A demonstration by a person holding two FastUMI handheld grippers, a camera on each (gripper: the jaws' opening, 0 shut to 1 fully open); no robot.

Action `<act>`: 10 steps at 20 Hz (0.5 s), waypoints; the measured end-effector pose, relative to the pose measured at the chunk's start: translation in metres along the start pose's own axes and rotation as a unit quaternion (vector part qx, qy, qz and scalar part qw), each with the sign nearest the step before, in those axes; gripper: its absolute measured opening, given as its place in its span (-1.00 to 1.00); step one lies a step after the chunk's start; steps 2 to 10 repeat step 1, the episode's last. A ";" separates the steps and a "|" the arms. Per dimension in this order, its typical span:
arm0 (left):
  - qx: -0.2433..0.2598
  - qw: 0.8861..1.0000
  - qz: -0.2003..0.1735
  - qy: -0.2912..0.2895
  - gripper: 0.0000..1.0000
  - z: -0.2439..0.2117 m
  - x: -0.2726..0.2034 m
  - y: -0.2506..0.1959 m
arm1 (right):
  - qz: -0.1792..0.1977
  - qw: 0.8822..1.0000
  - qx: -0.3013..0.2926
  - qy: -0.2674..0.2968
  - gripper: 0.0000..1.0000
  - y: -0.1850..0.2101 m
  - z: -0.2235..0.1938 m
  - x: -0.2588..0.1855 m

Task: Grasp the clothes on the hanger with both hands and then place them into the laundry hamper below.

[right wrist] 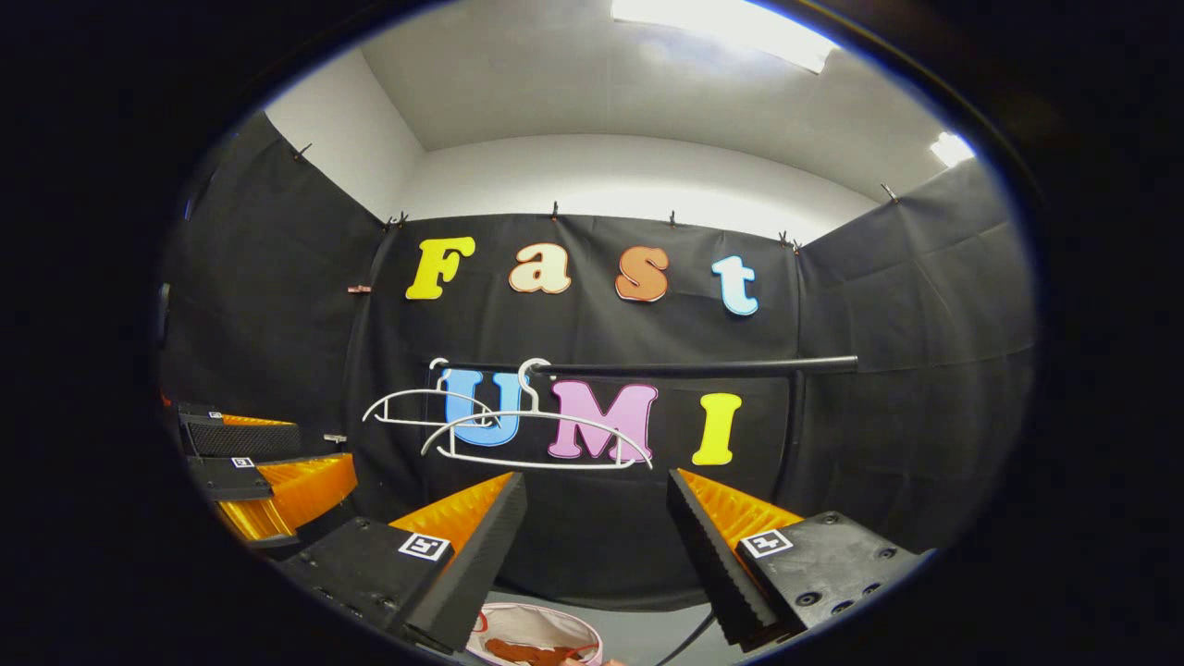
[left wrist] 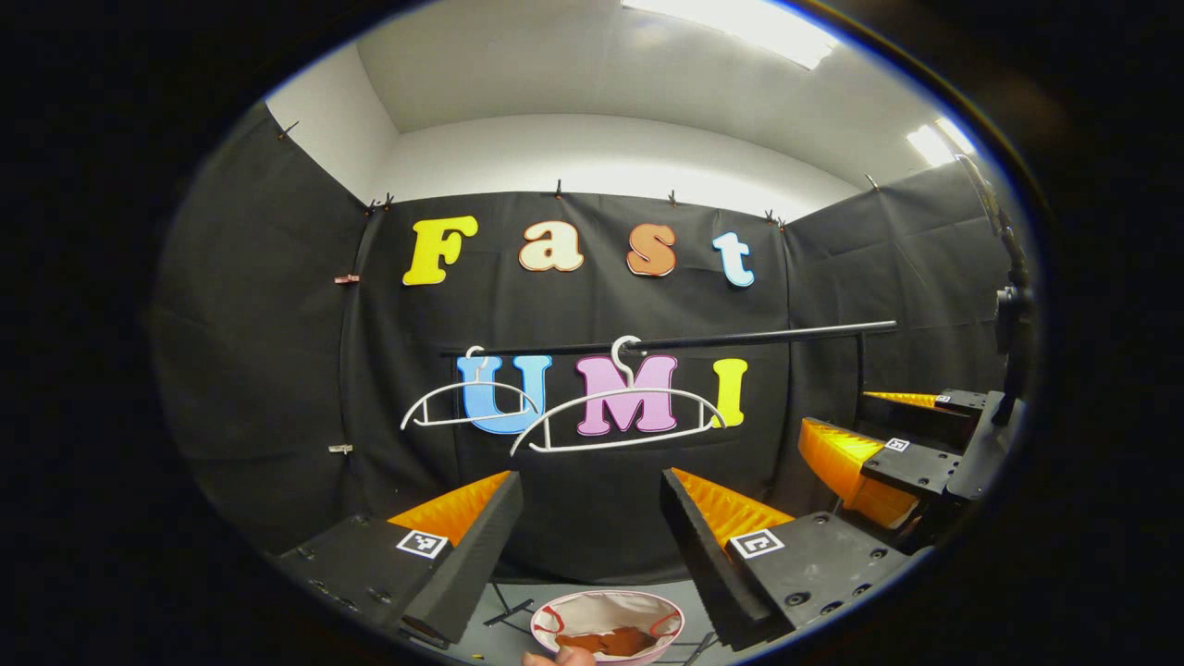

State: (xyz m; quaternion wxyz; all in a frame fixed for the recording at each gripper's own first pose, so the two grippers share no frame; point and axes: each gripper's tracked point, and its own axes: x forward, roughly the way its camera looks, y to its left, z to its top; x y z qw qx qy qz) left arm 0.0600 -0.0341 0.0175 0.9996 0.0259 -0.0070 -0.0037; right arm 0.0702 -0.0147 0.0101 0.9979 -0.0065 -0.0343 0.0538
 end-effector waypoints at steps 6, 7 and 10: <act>0.001 1.000 0.001 0.000 0.89 0.001 0.001 0.001 | -0.001 1.000 0.001 0.000 0.96 0.000 0.000 0.000; 0.001 1.000 0.001 0.000 0.89 0.001 0.001 0.001 | -0.001 1.000 0.001 0.000 0.96 0.000 0.000 0.000; 0.001 1.000 0.001 0.000 0.89 0.001 0.001 0.001 | -0.001 1.000 0.001 0.000 0.96 0.000 0.000 0.000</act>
